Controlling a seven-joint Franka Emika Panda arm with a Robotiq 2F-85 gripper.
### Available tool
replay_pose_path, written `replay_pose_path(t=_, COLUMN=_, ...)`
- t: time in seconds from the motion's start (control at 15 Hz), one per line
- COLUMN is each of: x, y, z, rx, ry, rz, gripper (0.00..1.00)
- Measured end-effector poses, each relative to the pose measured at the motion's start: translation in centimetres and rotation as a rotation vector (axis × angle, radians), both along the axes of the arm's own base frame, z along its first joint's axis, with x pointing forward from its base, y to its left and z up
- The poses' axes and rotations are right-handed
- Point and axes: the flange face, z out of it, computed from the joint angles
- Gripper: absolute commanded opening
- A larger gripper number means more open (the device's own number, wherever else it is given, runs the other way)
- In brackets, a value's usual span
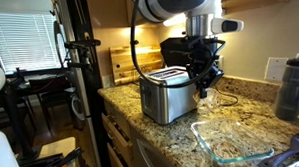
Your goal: Put a slice of bread in the toaster
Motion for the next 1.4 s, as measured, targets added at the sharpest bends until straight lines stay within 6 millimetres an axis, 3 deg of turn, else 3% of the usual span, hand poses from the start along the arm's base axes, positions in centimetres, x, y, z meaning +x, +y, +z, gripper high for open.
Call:
replay_pose_path(t=0.53, x=-1.7, y=0.5, z=2.7, rx=-0.03, ry=-0.043, rz=0.026, gripper=0.08)
replay_pose_path(t=1.4, x=-1.0, y=1.7, z=4.8, rx=-0.068, ry=-0.109, rz=0.067, gripper=0.08)
